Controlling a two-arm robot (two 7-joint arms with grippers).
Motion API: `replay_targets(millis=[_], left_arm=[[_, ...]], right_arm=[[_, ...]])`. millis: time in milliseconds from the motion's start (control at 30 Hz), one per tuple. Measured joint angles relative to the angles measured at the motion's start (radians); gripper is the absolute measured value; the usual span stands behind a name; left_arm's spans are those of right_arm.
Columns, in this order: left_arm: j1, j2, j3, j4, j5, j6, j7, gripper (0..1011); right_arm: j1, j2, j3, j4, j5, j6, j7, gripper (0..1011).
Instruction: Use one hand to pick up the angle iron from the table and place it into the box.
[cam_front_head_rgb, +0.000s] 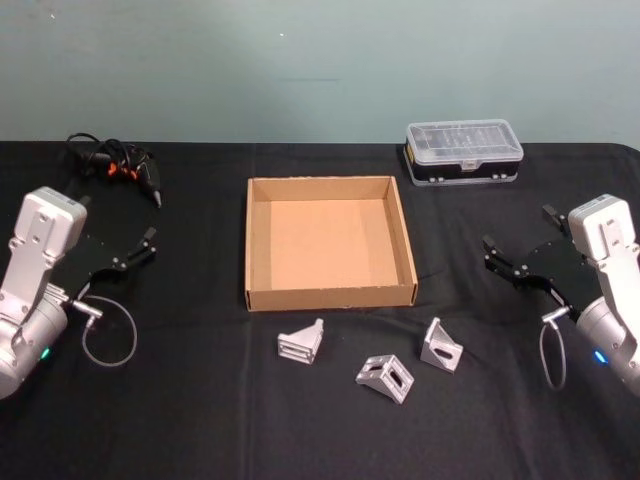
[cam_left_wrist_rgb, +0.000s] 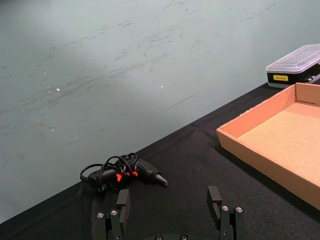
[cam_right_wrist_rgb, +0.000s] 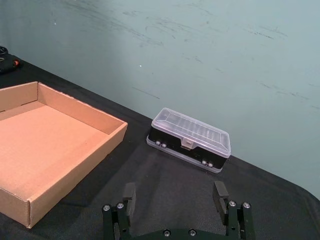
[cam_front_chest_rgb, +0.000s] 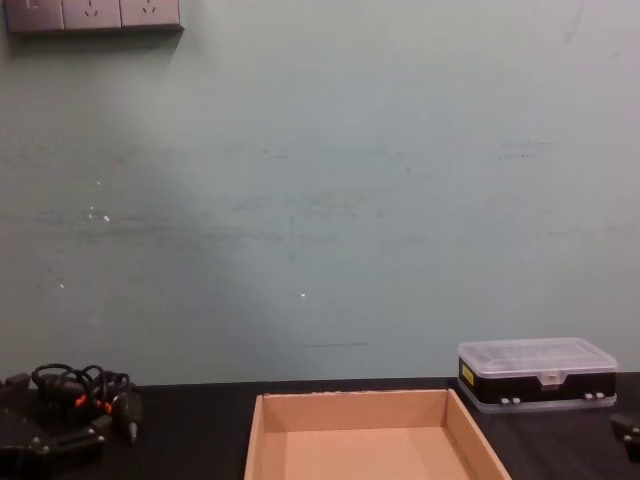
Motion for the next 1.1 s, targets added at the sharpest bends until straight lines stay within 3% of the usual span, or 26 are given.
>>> replay_targets(millis=[1100], left_arm=[[0.0, 0.0, 0.0, 0.0, 0.0, 0.0, 0.0, 1011]], right_arm=[[0.0, 0.0, 0.0, 0.0, 0.0, 0.0, 0.0, 1004]])
